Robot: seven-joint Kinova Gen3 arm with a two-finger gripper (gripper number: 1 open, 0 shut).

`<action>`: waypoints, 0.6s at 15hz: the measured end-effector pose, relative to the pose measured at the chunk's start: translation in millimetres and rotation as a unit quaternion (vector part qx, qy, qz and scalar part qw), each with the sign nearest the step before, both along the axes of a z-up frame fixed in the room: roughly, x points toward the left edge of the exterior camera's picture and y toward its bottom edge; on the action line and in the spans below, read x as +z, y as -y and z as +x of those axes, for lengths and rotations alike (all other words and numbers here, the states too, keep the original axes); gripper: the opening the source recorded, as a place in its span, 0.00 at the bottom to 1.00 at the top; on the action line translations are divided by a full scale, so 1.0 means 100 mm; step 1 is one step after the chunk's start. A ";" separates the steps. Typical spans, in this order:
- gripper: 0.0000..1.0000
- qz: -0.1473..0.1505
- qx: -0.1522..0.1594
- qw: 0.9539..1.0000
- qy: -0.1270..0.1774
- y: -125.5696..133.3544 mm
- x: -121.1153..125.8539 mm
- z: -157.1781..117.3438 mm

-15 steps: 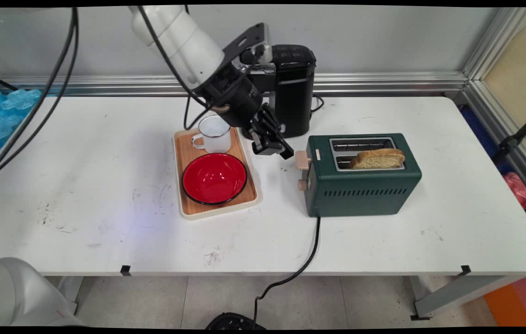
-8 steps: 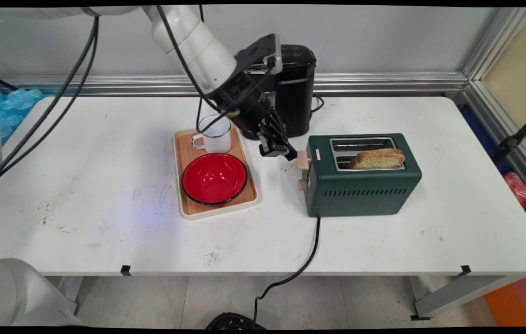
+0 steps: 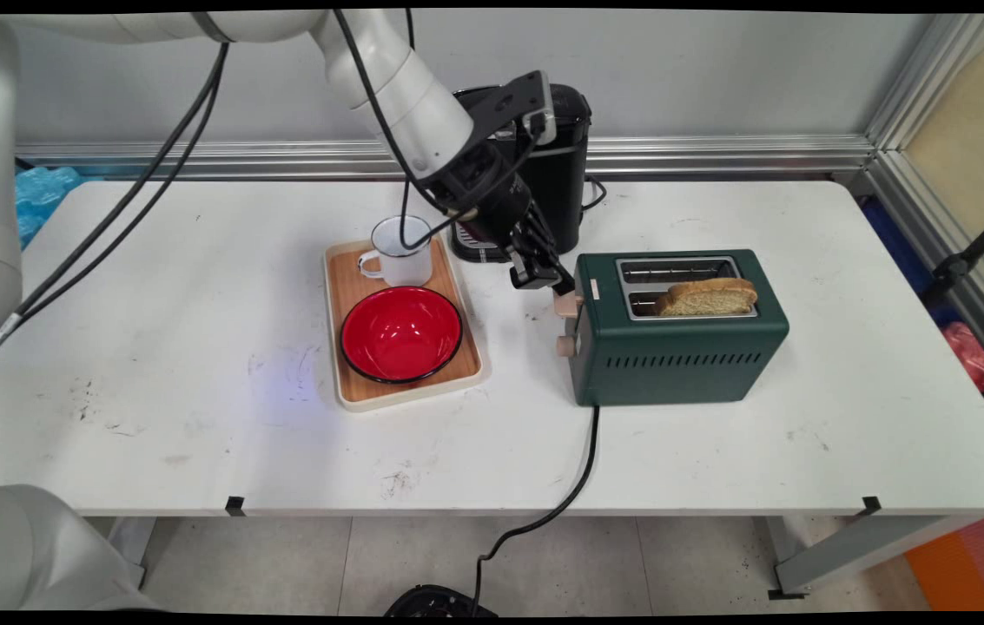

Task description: Press the toaster switch

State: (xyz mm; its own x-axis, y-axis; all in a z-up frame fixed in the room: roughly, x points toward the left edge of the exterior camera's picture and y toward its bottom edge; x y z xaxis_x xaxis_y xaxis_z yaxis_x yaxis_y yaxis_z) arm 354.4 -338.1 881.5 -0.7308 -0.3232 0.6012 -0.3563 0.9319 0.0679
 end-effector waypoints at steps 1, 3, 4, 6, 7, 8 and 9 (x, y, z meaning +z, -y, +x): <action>0.00 0.000 0.001 1.000 0.001 0.01 -0.02 -0.01; 0.00 0.001 0.002 1.000 0.002 0.03 -0.06 -0.02; 0.00 0.002 0.003 1.000 0.002 0.03 -0.08 -0.03; 0.00 0.005 0.004 1.000 0.002 0.04 -0.13 -0.06; 0.00 0.006 0.005 1.000 0.002 0.03 -0.14 -0.06; 0.00 0.007 0.005 1.000 0.002 0.03 -0.16 -0.07; 0.00 0.008 0.006 1.000 0.002 0.03 -0.18 -0.08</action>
